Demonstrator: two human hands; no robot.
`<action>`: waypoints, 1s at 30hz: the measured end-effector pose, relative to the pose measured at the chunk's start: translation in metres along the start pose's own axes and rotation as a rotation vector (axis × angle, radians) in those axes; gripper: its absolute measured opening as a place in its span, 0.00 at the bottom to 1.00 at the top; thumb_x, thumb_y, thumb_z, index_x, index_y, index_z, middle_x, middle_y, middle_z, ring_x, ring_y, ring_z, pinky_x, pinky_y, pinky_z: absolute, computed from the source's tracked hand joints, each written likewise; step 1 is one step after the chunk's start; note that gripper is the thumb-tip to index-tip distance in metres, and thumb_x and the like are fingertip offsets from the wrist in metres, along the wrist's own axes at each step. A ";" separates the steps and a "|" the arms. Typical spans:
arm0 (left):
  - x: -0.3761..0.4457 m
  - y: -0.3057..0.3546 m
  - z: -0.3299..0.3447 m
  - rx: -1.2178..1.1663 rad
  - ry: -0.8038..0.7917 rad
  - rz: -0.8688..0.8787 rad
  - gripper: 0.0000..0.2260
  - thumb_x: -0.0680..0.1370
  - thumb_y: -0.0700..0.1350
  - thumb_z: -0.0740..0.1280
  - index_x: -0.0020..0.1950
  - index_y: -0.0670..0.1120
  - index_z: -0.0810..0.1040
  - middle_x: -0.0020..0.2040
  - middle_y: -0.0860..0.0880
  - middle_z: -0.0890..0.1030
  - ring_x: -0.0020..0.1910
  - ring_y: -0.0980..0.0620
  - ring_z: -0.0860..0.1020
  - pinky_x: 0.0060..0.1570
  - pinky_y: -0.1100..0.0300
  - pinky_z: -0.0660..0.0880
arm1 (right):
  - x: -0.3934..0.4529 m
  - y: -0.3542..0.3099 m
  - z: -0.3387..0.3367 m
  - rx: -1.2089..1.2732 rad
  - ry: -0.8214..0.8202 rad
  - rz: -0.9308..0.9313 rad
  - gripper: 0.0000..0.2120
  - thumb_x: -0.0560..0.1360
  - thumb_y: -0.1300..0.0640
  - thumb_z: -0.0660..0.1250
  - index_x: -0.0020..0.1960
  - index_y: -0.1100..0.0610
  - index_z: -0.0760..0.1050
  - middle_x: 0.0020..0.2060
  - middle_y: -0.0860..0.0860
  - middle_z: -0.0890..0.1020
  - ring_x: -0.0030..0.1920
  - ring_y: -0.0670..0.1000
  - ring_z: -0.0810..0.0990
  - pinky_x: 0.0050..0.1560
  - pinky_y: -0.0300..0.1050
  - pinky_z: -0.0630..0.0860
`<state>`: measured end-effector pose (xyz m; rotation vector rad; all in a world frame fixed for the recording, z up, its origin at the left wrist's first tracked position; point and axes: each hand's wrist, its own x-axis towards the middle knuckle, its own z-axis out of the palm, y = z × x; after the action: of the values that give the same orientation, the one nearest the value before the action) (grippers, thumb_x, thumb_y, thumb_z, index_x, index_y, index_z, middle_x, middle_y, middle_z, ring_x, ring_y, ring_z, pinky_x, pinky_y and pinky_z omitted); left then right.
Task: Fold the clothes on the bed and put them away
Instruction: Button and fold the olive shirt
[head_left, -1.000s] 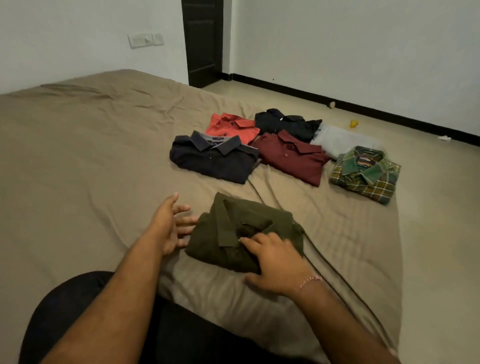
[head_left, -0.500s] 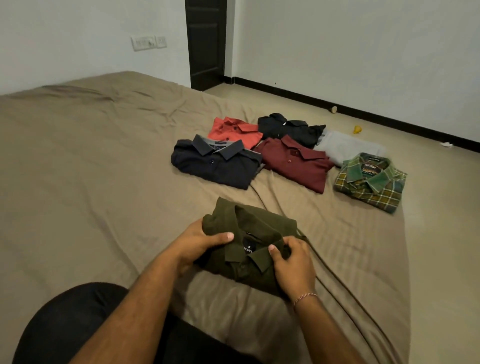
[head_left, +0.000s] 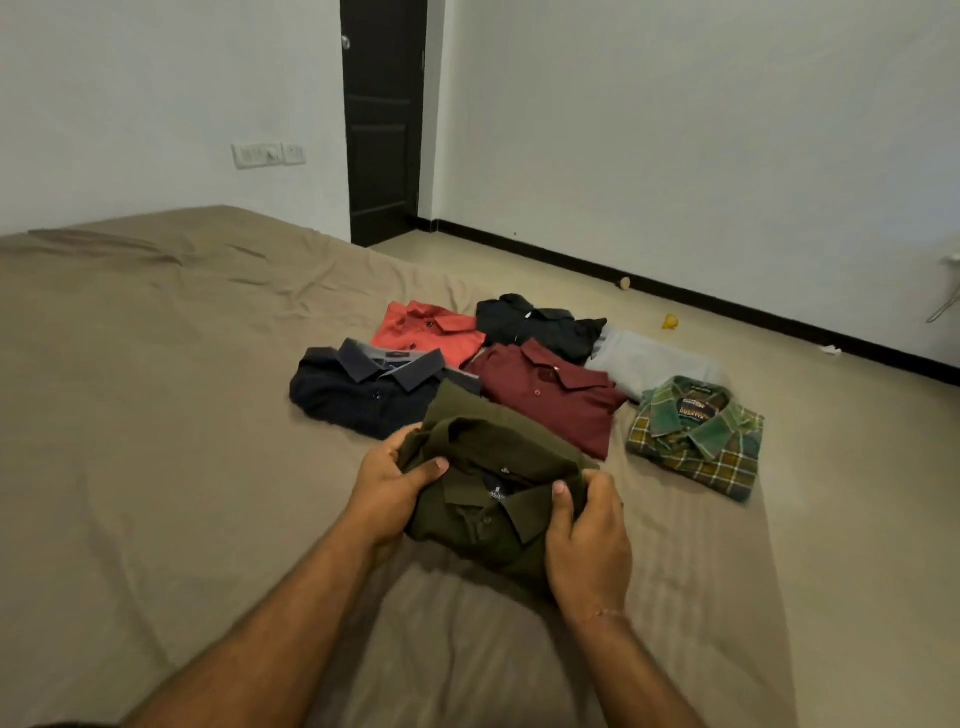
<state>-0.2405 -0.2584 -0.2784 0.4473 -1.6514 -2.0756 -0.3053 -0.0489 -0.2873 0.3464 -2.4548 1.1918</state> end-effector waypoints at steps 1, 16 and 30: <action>0.014 0.007 0.014 -0.041 0.009 -0.006 0.18 0.77 0.29 0.71 0.62 0.45 0.81 0.59 0.44 0.86 0.58 0.43 0.84 0.60 0.49 0.81 | 0.020 -0.001 -0.003 -0.019 0.044 -0.030 0.09 0.82 0.47 0.63 0.57 0.52 0.72 0.50 0.50 0.78 0.50 0.56 0.79 0.42 0.48 0.72; 0.143 -0.075 0.061 1.530 -0.346 0.239 0.39 0.75 0.73 0.41 0.84 0.61 0.49 0.84 0.48 0.57 0.83 0.47 0.54 0.79 0.44 0.59 | 0.106 0.104 0.074 -0.467 -0.687 -0.007 0.26 0.83 0.34 0.45 0.81 0.31 0.45 0.84 0.44 0.47 0.83 0.51 0.46 0.80 0.65 0.48; 0.139 -0.115 0.046 1.412 -0.251 0.282 0.40 0.80 0.73 0.41 0.86 0.51 0.49 0.85 0.54 0.55 0.84 0.56 0.50 0.81 0.49 0.49 | 0.103 0.110 0.083 -0.481 -0.596 0.013 0.35 0.81 0.32 0.44 0.83 0.41 0.35 0.83 0.40 0.45 0.83 0.45 0.46 0.81 0.61 0.46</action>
<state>-0.3985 -0.2734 -0.3758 0.3023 -2.9042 -0.4871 -0.4586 -0.0534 -0.3647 0.6061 -3.1415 0.4997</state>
